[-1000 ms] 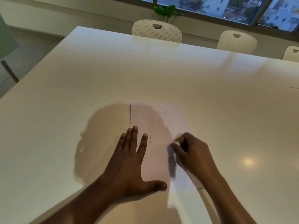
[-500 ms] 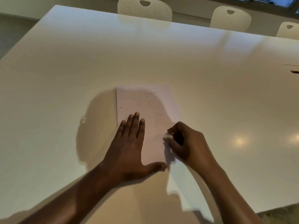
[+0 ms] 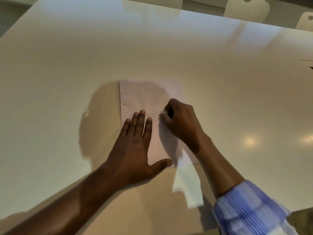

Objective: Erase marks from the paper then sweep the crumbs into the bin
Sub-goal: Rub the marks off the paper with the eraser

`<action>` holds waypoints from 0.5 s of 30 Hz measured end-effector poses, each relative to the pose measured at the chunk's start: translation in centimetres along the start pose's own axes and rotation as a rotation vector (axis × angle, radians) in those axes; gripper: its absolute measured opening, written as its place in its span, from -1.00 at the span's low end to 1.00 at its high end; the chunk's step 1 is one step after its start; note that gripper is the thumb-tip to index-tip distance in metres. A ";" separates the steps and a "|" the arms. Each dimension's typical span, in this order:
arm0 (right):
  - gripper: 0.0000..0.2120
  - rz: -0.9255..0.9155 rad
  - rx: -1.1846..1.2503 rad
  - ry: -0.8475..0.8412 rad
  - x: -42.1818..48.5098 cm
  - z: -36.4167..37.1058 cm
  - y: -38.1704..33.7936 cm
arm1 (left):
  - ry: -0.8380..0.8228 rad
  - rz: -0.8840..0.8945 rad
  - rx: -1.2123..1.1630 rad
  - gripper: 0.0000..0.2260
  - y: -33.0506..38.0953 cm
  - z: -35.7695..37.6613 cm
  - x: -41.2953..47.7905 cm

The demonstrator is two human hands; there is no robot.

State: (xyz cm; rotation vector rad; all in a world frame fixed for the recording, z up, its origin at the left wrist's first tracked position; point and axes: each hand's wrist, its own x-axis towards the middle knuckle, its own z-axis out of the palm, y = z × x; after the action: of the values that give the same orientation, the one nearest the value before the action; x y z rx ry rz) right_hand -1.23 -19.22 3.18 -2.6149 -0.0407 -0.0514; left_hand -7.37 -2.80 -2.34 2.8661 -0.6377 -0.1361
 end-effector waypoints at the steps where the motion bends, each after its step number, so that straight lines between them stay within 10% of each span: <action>1: -0.89 -0.003 -0.007 -0.034 -0.5 -0.3 0.1 | 0.004 -0.001 -0.003 0.11 0.0 0.0 0.0; 15: -0.86 -0.064 0.007 -0.002 0.1 0.8 -0.4 | 0.047 0.003 -0.019 0.13 -0.1 0.1 0.0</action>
State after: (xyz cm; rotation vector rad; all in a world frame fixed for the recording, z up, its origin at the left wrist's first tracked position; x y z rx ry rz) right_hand -1.09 -18.47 2.76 -2.6065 -0.1255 -0.0718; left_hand -7.34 -2.70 -2.51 2.8405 -0.6289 -0.0740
